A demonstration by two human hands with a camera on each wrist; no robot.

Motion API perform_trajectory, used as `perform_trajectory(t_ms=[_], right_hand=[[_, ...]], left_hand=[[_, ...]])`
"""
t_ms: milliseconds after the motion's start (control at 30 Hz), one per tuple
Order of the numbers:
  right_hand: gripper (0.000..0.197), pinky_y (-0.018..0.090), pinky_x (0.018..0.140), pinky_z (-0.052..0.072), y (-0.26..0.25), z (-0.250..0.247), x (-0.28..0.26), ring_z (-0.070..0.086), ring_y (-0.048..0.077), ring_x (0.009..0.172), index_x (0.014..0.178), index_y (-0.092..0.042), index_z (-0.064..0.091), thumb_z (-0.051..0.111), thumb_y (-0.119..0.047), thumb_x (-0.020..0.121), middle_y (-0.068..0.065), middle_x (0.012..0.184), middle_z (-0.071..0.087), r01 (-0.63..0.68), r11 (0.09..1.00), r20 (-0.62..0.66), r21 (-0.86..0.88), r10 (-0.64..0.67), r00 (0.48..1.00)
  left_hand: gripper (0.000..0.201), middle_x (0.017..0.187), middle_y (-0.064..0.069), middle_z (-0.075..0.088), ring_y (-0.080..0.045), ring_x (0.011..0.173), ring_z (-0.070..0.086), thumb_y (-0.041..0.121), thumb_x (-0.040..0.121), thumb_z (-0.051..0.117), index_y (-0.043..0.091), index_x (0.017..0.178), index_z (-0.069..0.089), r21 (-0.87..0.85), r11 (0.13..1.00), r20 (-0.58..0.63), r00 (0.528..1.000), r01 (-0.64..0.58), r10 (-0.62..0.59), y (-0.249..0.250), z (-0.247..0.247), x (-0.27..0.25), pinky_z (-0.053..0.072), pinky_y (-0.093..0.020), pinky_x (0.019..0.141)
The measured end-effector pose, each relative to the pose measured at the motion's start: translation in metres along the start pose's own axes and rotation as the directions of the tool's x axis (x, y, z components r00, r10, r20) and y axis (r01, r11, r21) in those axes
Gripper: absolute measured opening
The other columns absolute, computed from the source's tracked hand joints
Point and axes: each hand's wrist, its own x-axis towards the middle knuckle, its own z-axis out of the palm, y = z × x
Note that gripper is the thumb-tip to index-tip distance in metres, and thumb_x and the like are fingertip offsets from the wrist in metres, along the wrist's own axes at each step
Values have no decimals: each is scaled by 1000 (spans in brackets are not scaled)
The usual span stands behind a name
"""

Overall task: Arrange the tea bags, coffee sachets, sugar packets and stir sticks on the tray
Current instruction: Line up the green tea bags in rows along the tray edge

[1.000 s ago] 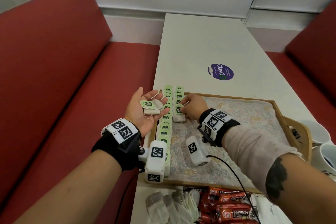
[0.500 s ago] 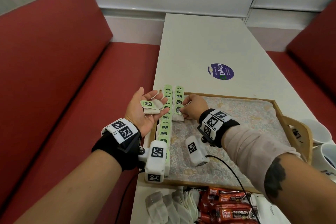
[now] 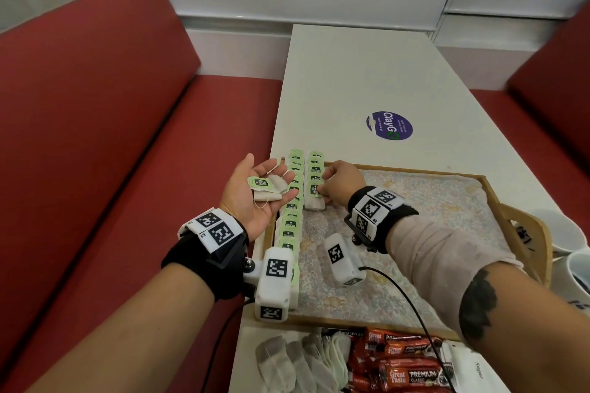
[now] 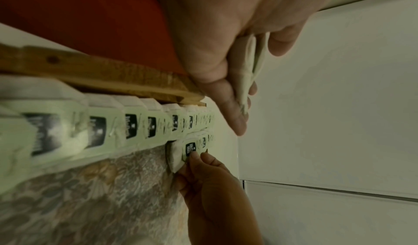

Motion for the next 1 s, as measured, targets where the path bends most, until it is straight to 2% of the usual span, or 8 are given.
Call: perform_trajectory(t_ms=[233,333,400,500,633,733,833,1000], right_hand=[[32,38,81,53,0,3,5,65,30,97,72,-21,44,70,-5,80,13,106,66,23,998,-9,-62,-23,1000],[28,33,76,50,-2,0,2,60,25,90,81,-16,47,74,-12,79,6,97,62,36,989,3,-142,-36,999],[26,28,68,42,-7,-4,-3,54,20,82,90,-16,48,72,-15,80,-1,85,56,100,984,-48,-148,-108,993],[14,25,59,39,-25,-13,-18,52,15,68,89,-18,54,66,-13,84,-6,70,51,309,951,-101,26,-305,947],[17,24,60,46,-60,-29,-45,51,2,55,81,-27,62,66,-12,86,-9,70,54,561,824,170,81,-566,807],[7,13,54,46,-76,-31,-62,54,-3,60,93,-19,65,68,-17,87,-12,76,54,581,813,417,36,-540,731],[22,17,54,50,-80,-29,-67,56,6,70,101,-15,64,70,-29,85,-6,87,56,571,815,525,-100,-444,726],[30,24,60,49,-77,-30,-66,59,13,69,100,-10,65,74,-31,81,8,95,67,497,852,537,-163,-346,769]], left_hand=[[44,97,-10,65,-24,90,66,45,99,35,8,99,58,2,1000,-5,1000,6,-6,1,0,0,60,-36,61],[47,98,-12,65,-25,88,67,47,99,34,7,98,58,4,1000,-5,1000,13,-13,2,0,-1,60,-37,61],[52,98,-13,66,-26,86,69,52,98,32,7,99,59,15,999,1,1000,31,-31,3,0,-3,60,-38,61],[63,99,-15,68,-27,78,71,61,95,28,7,105,58,38,996,14,997,76,-77,6,0,-6,60,-39,60],[82,112,-17,66,-27,81,72,72,88,19,6,123,55,105,980,69,982,168,-176,8,0,-10,60,-36,59],[92,108,-18,67,-26,85,71,76,84,14,5,126,55,181,964,117,969,195,-218,6,4,-14,60,-35,61],[95,103,-19,68,-25,82,72,76,83,12,2,125,55,257,947,110,968,192,-226,4,8,-17,60,-33,60],[97,112,-24,65,-30,89,69,78,81,13,2,121,57,310,925,115,957,221,-267,1,11,-18,60,-32,58]])
